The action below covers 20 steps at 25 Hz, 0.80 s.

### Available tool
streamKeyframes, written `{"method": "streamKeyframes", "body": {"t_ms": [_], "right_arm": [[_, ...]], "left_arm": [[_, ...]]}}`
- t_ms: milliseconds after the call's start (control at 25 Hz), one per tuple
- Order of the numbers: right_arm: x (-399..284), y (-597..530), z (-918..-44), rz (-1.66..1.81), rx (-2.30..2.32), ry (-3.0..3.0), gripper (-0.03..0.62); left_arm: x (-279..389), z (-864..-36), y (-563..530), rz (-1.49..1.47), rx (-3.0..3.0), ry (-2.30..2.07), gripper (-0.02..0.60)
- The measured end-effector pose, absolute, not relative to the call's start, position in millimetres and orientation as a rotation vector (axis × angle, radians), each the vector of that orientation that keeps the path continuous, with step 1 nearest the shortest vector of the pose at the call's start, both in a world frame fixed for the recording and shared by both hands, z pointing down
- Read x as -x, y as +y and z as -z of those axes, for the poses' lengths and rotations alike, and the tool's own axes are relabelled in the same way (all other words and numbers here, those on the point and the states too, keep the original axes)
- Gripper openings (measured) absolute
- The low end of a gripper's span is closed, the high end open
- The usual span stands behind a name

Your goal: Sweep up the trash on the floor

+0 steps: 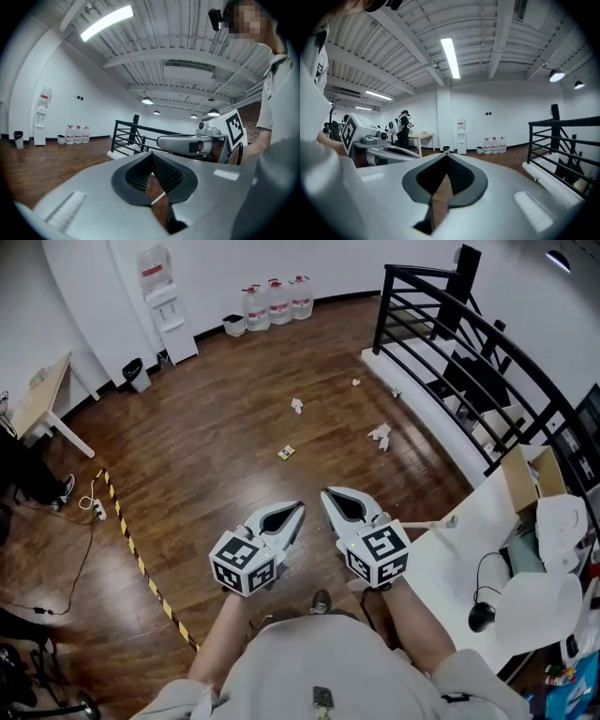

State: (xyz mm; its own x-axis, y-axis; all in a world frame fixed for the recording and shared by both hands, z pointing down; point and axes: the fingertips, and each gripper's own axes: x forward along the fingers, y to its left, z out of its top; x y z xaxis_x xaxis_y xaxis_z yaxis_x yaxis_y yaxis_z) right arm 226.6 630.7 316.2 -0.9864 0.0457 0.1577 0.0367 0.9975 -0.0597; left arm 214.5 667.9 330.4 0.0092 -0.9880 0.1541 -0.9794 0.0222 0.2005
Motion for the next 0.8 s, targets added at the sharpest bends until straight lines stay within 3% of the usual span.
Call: {"method": "streamKeyframes", "body": {"t_ms": [800], "right_arm": [[-163, 446, -328, -0.117, -0.617, -2.873, 0.0]], "left_arm": [[-137, -348, 471, 0.02, -2.435, -1.515, 0.005]]}}
